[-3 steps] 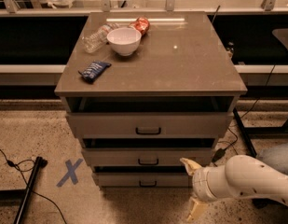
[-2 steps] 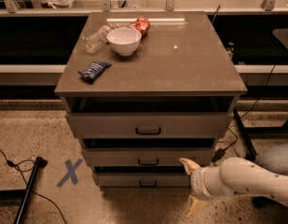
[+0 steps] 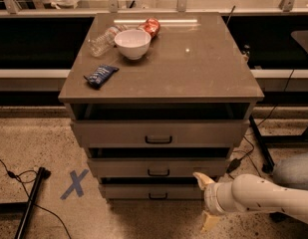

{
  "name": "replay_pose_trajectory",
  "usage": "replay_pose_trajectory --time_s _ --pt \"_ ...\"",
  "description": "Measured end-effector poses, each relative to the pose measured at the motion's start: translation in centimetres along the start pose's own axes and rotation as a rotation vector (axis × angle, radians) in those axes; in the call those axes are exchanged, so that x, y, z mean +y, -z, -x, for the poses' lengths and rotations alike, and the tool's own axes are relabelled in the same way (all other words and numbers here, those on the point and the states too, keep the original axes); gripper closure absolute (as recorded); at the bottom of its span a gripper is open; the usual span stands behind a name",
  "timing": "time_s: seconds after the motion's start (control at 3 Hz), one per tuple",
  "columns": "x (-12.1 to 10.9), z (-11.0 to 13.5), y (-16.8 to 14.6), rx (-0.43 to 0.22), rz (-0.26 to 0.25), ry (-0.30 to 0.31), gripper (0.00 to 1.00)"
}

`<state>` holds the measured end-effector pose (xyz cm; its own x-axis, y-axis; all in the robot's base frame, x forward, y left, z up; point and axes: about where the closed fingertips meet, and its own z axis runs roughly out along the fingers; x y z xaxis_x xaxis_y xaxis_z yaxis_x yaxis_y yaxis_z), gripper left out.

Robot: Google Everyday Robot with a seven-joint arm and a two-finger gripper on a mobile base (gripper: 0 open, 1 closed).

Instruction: Open bottom drawer

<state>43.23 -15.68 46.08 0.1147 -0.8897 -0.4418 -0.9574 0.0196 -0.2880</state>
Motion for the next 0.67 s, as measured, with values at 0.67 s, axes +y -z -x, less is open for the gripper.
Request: replay_pose_trajectory --time_s 0.67 --pt "0.9 -4.5 -4.8 0.009 0.058 -0.078 0.00"
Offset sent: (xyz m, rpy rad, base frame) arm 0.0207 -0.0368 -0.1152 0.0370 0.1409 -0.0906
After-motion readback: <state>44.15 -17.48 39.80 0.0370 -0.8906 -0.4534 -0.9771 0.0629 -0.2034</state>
